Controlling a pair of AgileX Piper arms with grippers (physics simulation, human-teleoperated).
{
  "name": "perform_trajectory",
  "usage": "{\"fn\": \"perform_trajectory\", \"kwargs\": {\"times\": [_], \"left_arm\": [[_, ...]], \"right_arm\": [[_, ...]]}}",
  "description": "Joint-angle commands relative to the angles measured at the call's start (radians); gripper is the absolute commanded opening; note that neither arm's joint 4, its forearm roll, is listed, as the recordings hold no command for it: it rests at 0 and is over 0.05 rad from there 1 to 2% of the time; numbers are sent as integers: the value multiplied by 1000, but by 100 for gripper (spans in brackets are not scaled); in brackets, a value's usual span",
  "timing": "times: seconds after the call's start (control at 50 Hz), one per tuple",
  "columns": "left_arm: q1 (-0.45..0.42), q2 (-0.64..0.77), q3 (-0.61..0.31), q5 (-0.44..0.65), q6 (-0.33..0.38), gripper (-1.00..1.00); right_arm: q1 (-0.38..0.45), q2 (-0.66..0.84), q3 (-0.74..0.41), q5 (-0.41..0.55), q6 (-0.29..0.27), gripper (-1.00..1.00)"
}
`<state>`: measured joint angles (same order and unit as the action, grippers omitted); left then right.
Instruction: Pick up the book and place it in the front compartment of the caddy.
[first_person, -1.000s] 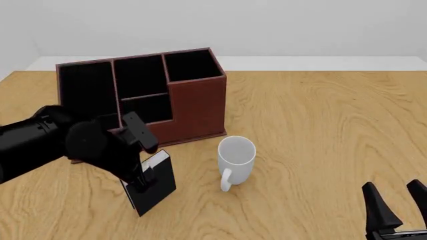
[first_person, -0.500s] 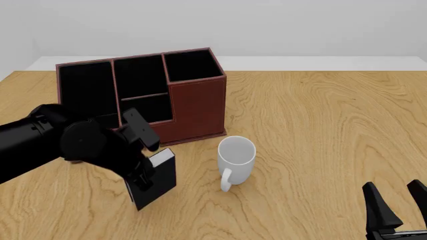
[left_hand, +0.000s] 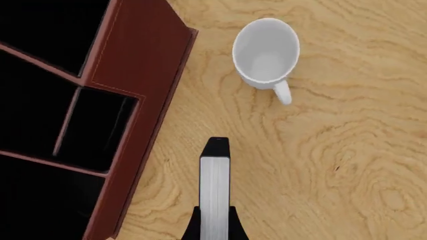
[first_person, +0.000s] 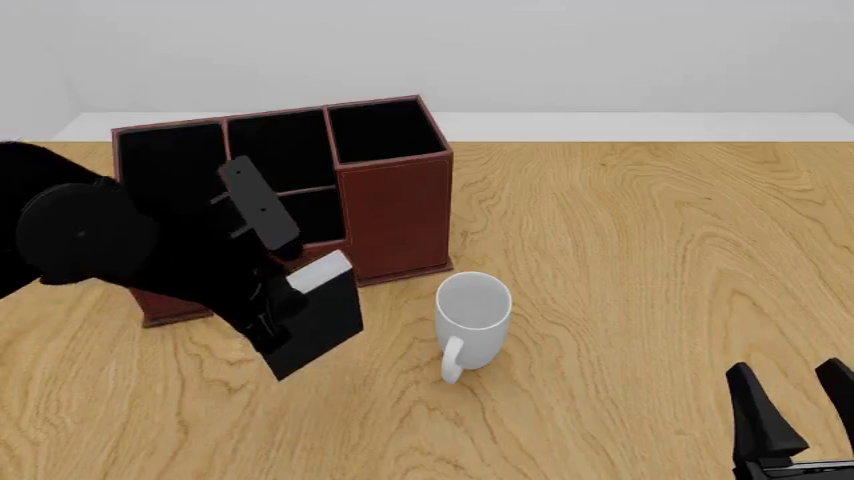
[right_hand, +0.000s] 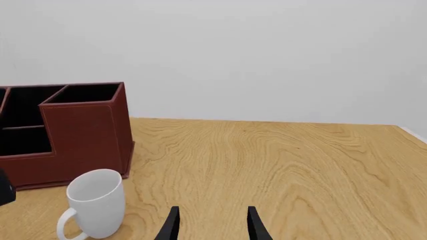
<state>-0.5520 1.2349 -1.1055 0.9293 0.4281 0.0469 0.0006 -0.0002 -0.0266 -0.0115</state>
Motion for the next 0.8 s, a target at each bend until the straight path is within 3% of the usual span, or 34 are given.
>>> {"fn": "perform_trajectory", "kwargs": {"times": [0.02,0.2,0.22,0.4,0.7,0.8], "left_arm": [[-34,-60,-72,85,46,-100],[-38,-83,-144,172,119,-100],[-29,-94,-155,170,156,-100],[-64,-97,-245,249,211,-100],[42,-12,-407,290,366,-100],[57,-6,-413,291,415,-100]], "right_arm": [[1,0,0,-3,0,100],[1,0,0,-6,-2,100],[1,0,0,-7,-2,100],[1,0,0,-11,3,100],[-10,0,0,-11,13,100],[-8,0,0,-14,18,100]]}}
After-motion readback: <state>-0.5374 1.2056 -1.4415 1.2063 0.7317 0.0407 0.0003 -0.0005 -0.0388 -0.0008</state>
